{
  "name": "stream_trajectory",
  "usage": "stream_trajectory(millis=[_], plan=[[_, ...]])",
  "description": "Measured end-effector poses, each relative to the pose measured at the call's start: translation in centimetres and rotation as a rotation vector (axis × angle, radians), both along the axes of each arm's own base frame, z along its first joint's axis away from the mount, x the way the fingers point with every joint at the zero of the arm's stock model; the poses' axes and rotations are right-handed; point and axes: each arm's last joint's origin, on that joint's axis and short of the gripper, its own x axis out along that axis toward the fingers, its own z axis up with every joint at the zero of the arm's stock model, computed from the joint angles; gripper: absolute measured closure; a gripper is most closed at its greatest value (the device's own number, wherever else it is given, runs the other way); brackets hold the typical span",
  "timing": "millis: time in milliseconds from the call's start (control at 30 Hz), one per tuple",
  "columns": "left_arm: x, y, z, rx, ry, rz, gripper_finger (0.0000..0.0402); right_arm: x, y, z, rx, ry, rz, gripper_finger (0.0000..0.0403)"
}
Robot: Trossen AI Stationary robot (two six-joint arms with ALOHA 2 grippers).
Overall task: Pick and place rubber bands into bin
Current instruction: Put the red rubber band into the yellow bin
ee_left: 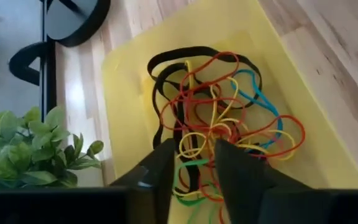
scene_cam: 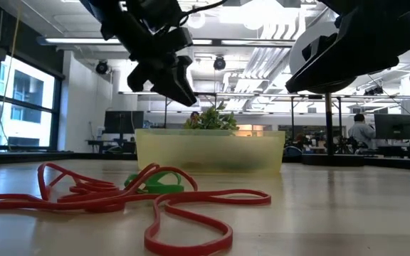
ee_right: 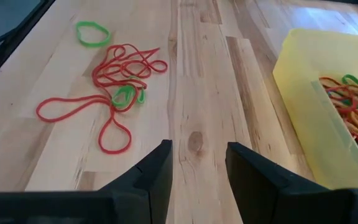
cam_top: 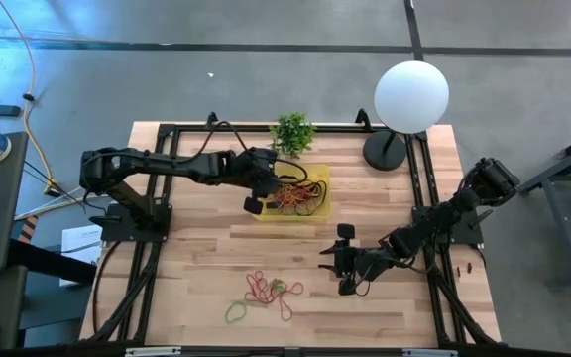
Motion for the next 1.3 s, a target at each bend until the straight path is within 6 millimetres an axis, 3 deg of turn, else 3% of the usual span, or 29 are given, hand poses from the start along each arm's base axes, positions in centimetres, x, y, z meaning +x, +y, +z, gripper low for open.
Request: stream_trajectory(millis=[133, 233, 467, 600, 733, 1033, 1300], plan=[[-0.4, -0.4, 0.7, -0.062, -0.021, -0.066, 0.0253, 0.4, -0.1, 0.1, 0.076, -0.004, 0.046, 0.0263], [-1.3, -1.9, 1.4, -0.142, 0.006, -0.129, 0.0235, 1.4, -0.3, -0.2, 0.138, -0.017, 0.114, 0.0263], [-4.3, -9.5, 0.1, -0.174, 0.117, -0.208, 0.0236, 3.5, -1.2, -3.0, 0.187, -0.001, 0.216, 0.0263], [-6.7, -13.7, -1.1, -0.151, 0.076, -0.187, 0.0248, 4.7, -1.6, -4.2, 0.218, 0.022, 0.255, 0.0263], [-9.1, -16.8, -2.3, -0.135, -0.018, -0.143, 0.0256, 6.5, -1.1, -4.5, 0.207, 0.023, 0.314, 0.0263], [-11.8, -20.2, -3.4, -0.104, -0.130, -0.070, 0.0257, 10.2, -1.0, -5.4, 0.217, 0.099, 0.347, 0.0263], [-12.9, -22.0, -3.2, -0.073, -0.189, -0.073, 0.0257, 11.5, -1.3, -6.5, 0.266, 0.131, 0.332, 0.0263]])
